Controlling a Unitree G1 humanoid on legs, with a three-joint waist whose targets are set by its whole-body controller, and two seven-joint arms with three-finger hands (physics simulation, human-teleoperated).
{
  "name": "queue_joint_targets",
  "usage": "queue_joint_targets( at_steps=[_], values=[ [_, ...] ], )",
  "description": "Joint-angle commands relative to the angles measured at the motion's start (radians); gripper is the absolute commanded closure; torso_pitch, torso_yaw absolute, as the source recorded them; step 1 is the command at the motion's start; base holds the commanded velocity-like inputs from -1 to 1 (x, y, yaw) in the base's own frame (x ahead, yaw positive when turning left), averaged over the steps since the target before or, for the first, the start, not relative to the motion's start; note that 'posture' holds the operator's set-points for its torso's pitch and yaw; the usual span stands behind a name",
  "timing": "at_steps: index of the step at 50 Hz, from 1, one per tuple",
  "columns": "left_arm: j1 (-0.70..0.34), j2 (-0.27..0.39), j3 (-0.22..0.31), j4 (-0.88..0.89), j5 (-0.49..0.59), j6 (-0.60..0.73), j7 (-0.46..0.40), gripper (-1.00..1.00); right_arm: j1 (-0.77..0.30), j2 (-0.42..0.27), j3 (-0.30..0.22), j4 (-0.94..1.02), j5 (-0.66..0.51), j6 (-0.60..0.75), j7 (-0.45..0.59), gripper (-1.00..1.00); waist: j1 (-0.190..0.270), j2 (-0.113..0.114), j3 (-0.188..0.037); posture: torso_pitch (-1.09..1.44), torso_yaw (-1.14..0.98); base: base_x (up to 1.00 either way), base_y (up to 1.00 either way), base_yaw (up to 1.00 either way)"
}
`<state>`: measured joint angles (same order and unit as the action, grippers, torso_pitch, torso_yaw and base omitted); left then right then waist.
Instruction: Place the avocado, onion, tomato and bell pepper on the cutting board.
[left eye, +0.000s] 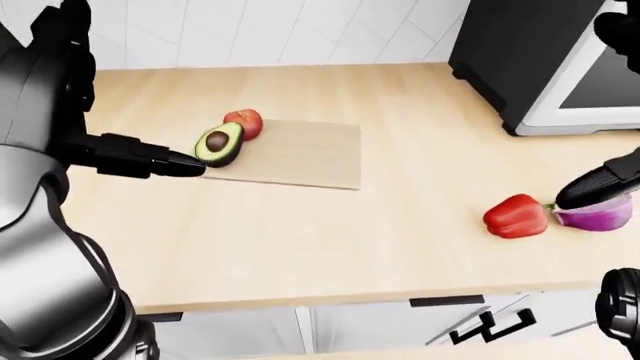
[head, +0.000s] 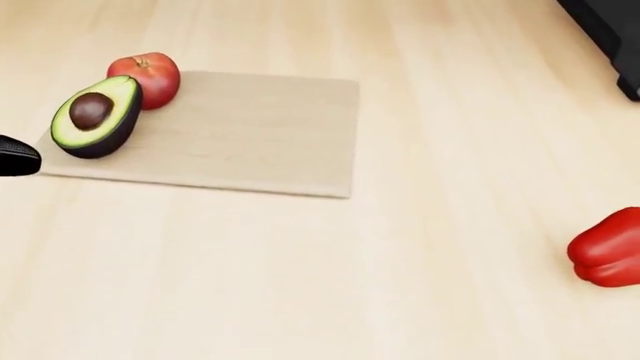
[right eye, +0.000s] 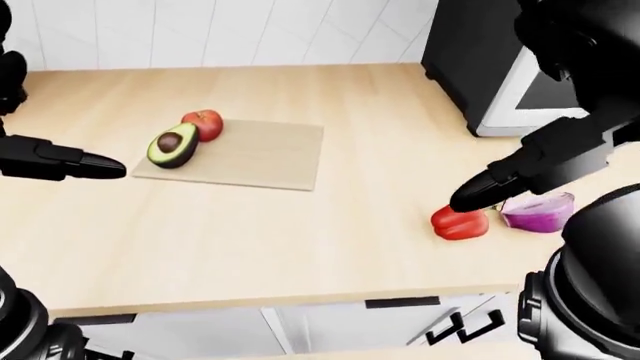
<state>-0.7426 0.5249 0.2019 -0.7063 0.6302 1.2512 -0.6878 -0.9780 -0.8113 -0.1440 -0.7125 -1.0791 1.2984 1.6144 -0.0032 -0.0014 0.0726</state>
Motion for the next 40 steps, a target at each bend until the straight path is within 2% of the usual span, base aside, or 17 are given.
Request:
queue_joint_targets(
  at_steps=[1,4,10,13,20,24,27,34,40],
  values=[
    [-0.028,0.015,0.007,-0.019,0.005,-0.024,0.010,-1.00,0.008,0.001,-0.015,-0.019,-0.015,-0.003,0.000,-1.00,0.001,0.002,-0.021,0.00,0.00,0.00,0.00,0.00],
    [-0.027,0.015,0.008,-0.019,0.004,-0.025,0.011,-1.00,0.027,-0.005,-0.032,-0.026,-0.015,0.000,0.000,-1.00,0.000,0.000,-0.025,0.00,0.00,0.00,0.00,0.00],
    [-0.023,-0.001,0.020,-0.020,-0.013,-0.029,0.029,-1.00,0.105,-0.074,-0.055,-0.087,0.020,0.063,0.000,-1.00,0.003,-0.003,-0.027,0.00,0.00,0.00,0.00,0.00],
    [-0.013,0.000,0.018,-0.024,-0.023,-0.033,0.035,-1.00,0.178,-0.082,-0.086,-0.133,0.026,0.081,0.000,-1.00,0.003,-0.006,-0.027,0.00,0.00,0.00,0.00,0.00],
    [-0.017,0.018,0.004,-0.031,-0.025,-0.020,0.021,-1.00,0.330,-0.022,-0.151,-0.228,-0.010,0.077,0.000,-1.00,0.004,-0.011,-0.031,0.00,0.00,0.00,0.00,0.00],
    [-0.036,0.050,-0.020,-0.042,-0.004,0.018,-0.022,-1.00,0.380,0.042,-0.170,-0.259,-0.029,0.045,-0.014,-1.00,0.003,-0.010,-0.032,0.00,0.00,0.00,0.00,0.00],
    [-0.080,0.084,-0.060,-0.042,0.026,0.057,-0.074,-1.00,0.402,0.089,-0.185,-0.267,-0.027,0.010,-0.030,-1.00,0.002,-0.009,-0.032,0.00,0.00,0.00,0.00,0.00],
    [-0.157,0.074,-0.129,-0.025,0.122,0.079,-0.164,-1.00,0.471,0.161,-0.237,-0.292,0.025,-0.053,-0.093,-1.00,0.004,-0.011,-0.032,0.00,0.00,0.00,0.00,0.00],
    [-0.188,0.039,-0.144,-0.015,0.232,0.066,-0.256,-1.00,0.487,0.186,-0.226,-0.283,0.067,-0.078,-0.153,-1.00,0.003,-0.014,-0.032,0.00,0.00,0.00,0.00,0.00]
  ],
)
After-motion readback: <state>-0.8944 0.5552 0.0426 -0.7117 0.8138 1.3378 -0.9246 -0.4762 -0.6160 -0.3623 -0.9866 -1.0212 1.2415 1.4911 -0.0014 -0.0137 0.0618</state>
